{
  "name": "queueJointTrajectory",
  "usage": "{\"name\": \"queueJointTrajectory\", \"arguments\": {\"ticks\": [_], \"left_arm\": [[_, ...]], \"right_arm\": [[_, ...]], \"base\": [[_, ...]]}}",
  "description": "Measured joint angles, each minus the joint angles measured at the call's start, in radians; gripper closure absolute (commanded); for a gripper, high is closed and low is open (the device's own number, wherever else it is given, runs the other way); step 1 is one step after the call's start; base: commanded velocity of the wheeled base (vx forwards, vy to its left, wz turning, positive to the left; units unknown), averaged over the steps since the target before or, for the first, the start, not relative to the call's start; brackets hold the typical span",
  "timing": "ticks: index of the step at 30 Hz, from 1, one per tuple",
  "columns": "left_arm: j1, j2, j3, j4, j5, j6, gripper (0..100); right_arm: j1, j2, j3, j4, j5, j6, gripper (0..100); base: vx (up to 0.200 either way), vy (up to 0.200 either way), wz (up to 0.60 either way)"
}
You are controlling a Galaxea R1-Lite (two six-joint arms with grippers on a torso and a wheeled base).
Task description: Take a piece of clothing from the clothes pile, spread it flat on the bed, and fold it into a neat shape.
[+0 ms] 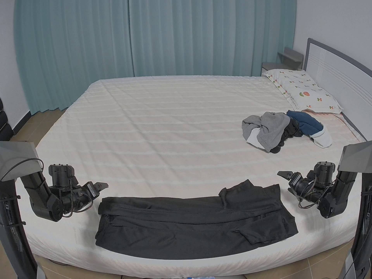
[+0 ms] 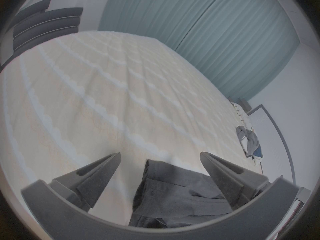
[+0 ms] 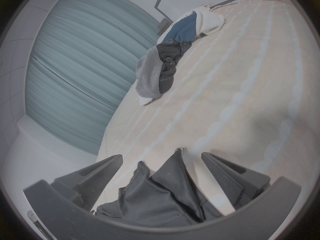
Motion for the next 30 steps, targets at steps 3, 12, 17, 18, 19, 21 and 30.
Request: {"name": "queueJointTrajectory", "arguments": {"ticks": [3,12,17,18,19,21,30], "left_arm": [[0.004,-0.047,0.02,0.004,-0.009,-0.003,0],[0.009,-0.098,0.117,-0.005,-0.023,-0.046,0],[0.001,-0.1,0.222,-0.006,-0.028,-0.053,0],[-0.002,-0.098,0.241,-0.008,-0.026,-0.053,0],[-0.004,-0.096,0.251,-0.01,-0.025,-0.052,0],[-0.01,-0.087,0.278,-0.014,-0.023,-0.05,0],[-0.059,-0.05,0.317,-0.097,0.003,-0.057,0]], "right_arm": [[0.0,-0.062,0.055,0.004,0.0,0.015,0],[0.033,-0.163,0.236,-0.026,0.001,0.058,0],[0.052,-0.171,0.332,-0.122,0.002,0.124,0],[0.055,-0.17,0.354,-0.146,0.003,0.133,0],[0.056,-0.169,0.364,-0.156,0.004,0.136,0],[0.057,-0.162,0.393,-0.187,0.008,0.143,0],[0.055,-0.123,0.438,-0.213,0.012,0.152,0]], "base": [[-0.067,0.0,0.0],[-0.178,0.0,0.0],[0.0,0.0,0.0],[0.0,0.0,0.0],[0.0,0.0,0.0],[0.0,0.0,0.0],[0.0,0.0,0.0]]}}
